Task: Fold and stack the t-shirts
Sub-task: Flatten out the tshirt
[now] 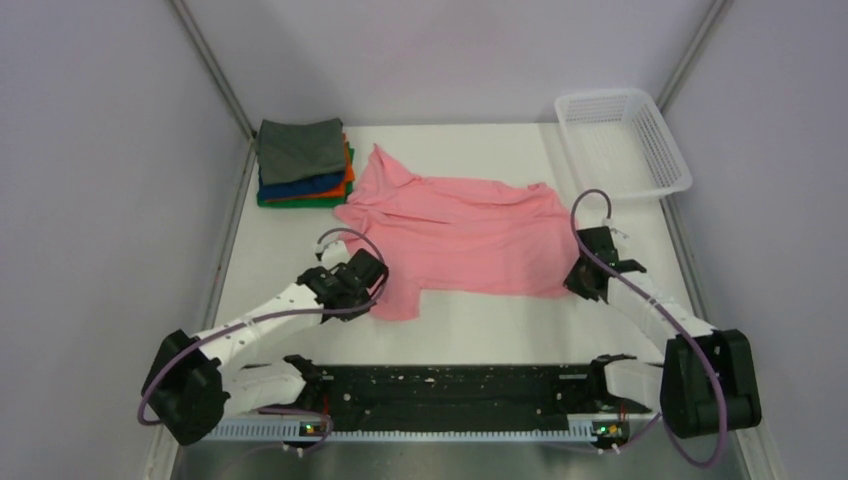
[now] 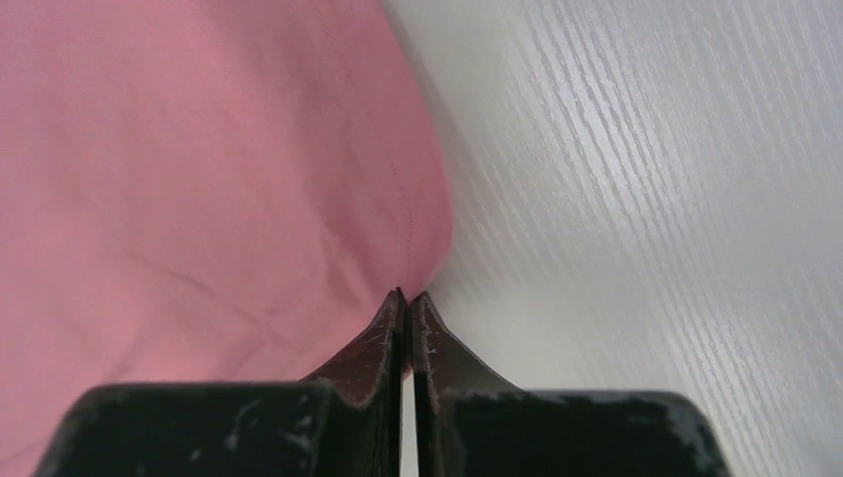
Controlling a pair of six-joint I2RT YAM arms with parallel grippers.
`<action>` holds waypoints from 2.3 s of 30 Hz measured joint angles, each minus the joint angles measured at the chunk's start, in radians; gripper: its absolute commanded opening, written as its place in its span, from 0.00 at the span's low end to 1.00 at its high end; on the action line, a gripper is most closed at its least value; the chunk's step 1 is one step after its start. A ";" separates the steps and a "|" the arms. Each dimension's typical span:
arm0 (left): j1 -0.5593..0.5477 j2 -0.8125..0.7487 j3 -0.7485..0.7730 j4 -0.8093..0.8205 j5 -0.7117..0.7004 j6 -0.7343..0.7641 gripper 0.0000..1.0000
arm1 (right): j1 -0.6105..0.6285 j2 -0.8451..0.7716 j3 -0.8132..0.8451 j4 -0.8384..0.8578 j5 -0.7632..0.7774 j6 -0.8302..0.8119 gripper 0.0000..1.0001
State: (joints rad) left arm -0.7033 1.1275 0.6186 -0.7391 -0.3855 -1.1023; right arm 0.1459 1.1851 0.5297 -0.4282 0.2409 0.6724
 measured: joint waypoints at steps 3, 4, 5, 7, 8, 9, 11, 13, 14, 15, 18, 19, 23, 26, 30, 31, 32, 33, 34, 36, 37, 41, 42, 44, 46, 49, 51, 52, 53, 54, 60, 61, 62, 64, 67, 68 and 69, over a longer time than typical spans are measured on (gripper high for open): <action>0.000 -0.035 0.112 -0.069 -0.069 0.020 0.00 | 0.000 -0.067 0.037 -0.036 -0.024 -0.013 0.00; 0.000 -0.048 0.151 -0.082 -0.090 0.032 0.00 | 0.000 -0.101 0.061 -0.046 -0.030 -0.018 0.00; 0.000 -0.067 0.207 -0.094 -0.117 0.054 0.00 | 0.000 -0.137 0.095 -0.059 -0.034 -0.022 0.00; 0.000 -0.106 0.309 -0.103 -0.166 0.099 0.00 | 0.000 -0.206 0.183 -0.076 -0.040 -0.032 0.00; 0.000 -0.134 0.375 -0.099 -0.193 0.150 0.00 | 0.000 -0.237 0.233 -0.083 -0.041 -0.038 0.00; 0.000 -0.157 0.416 -0.093 -0.204 0.187 0.00 | 0.000 -0.265 0.280 -0.090 -0.041 -0.045 0.00; 0.000 -0.212 0.515 -0.076 -0.219 0.279 0.00 | 0.000 -0.317 0.385 -0.116 -0.040 -0.064 0.00; 0.000 -0.260 0.608 -0.062 -0.214 0.362 0.00 | 0.000 -0.344 0.492 -0.167 -0.033 -0.083 0.00; 0.000 -0.288 0.658 -0.045 -0.203 0.410 0.00 | 0.000 -0.352 0.546 -0.194 -0.027 -0.093 0.00; 0.000 -0.313 0.698 -0.029 -0.190 0.450 0.00 | 0.000 -0.360 0.593 -0.217 -0.022 -0.101 0.00; 0.000 -0.373 0.819 0.014 -0.098 0.564 0.00 | 0.000 -0.394 0.731 -0.287 -0.015 -0.125 0.00; 0.000 -0.388 0.869 0.020 -0.050 0.600 0.00 | 0.000 -0.408 0.771 -0.312 -0.016 -0.131 0.00; 0.000 -0.377 1.081 0.027 0.134 0.696 0.00 | 0.000 -0.441 0.961 -0.415 -0.031 -0.166 0.00; 0.000 -0.337 1.250 0.014 0.267 0.745 0.00 | 0.000 -0.455 1.125 -0.468 -0.060 -0.189 0.00; 0.000 -0.286 1.427 -0.005 0.401 0.792 0.00 | 0.000 -0.497 1.224 -0.507 -0.097 -0.202 0.00; 0.000 -0.276 1.460 -0.010 0.423 0.800 0.00 | 0.000 -0.504 1.236 -0.515 -0.105 -0.204 0.00; 0.000 -0.266 1.493 -0.017 0.443 0.810 0.00 | 0.000 -0.509 1.249 -0.525 -0.112 -0.207 0.00; 0.000 -0.260 1.514 -0.021 0.453 0.818 0.00 | 0.000 -0.512 1.256 -0.531 -0.117 -0.209 0.00; 0.000 -0.256 1.527 -0.024 0.459 0.824 0.00 | 0.000 -0.513 1.260 -0.537 -0.120 -0.209 0.00; 0.000 -0.247 1.541 -0.026 0.459 0.839 0.00 | 0.000 -0.514 1.258 -0.550 -0.122 -0.209 0.00; 0.000 -0.240 1.544 -0.026 0.453 0.845 0.00 | 0.000 -0.512 1.257 -0.557 -0.122 -0.209 0.00; 0.000 -0.197 1.505 0.005 0.329 0.886 0.00 | 0.000 -0.510 1.205 -0.551 -0.099 -0.209 0.00; -0.001 -0.182 1.460 0.034 0.245 0.904 0.00 | 0.000 -0.510 1.172 -0.545 -0.087 -0.208 0.00; -0.001 -0.147 1.379 0.080 0.095 0.939 0.00 | 0.000 -0.506 1.098 -0.533 -0.067 -0.207 0.00; 0.008 -0.081 1.273 0.129 -0.066 0.974 0.00 | 0.000 -0.496 0.999 -0.515 -0.043 -0.202 0.00; 0.073 0.060 1.149 0.167 -0.147 0.976 0.00 | 0.000 -0.449 0.808 -0.458 -0.007 -0.189 0.00; 0.151 0.179 1.070 0.196 -0.135 0.964 0.00 | 0.000 -0.398 0.684 -0.399 0.015 -0.179 0.00; 0.193 0.245 1.029 0.208 -0.120 0.958 0.00 | 0.000 -0.364 0.616 -0.360 0.030 -0.177 0.00; 0.225 0.302 0.996 0.220 -0.105 0.955 0.00 | 0.000 -0.331 0.566 -0.326 0.041 -0.176 0.00; 0.252 0.360 0.970 0.224 -0.090 0.954 0.00 | 0.000 -0.285 0.515 -0.284 0.051 -0.176 0.00; 0.324 0.747 1.026 0.211 -0.037 0.958 0.00 | 0.000 0.048 0.359 -0.040 0.077 -0.183 0.00; 0.326 0.815 1.067 0.206 -0.031 0.958 0.00 | 0.000 0.096 0.354 -0.002 0.083 -0.183 0.00; 0.329 0.882 1.111 0.202 -0.024 0.958 0.00 | 0.000 0.140 0.352 0.034 0.094 -0.187 0.00; 0.333 0.974 1.180 0.193 -0.012 0.955 0.00 | 0.000 0.200 0.348 0.094 0.111 -0.197 0.00; 0.343 1.078 1.248 0.185 0.020 0.946 0.00 | 0.000 0.260 0.348 0.188 0.130 -0.215 0.00; 0.348 1.093 1.255 0.185 0.031 0.943 0.00 | 0.000 0.275 0.349 0.216 0.137 -0.220 0.00; 0.354 1.107 1.263 0.185 0.042 0.940 0.00 | 0.000 0.294 0.352 0.238 0.144 -0.227 0.00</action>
State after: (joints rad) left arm -0.3489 2.2349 1.8820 -0.5541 -0.3431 -0.1627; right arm 0.1463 1.4788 0.8814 -0.1898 0.3851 0.4458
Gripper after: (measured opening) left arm 0.019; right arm 0.010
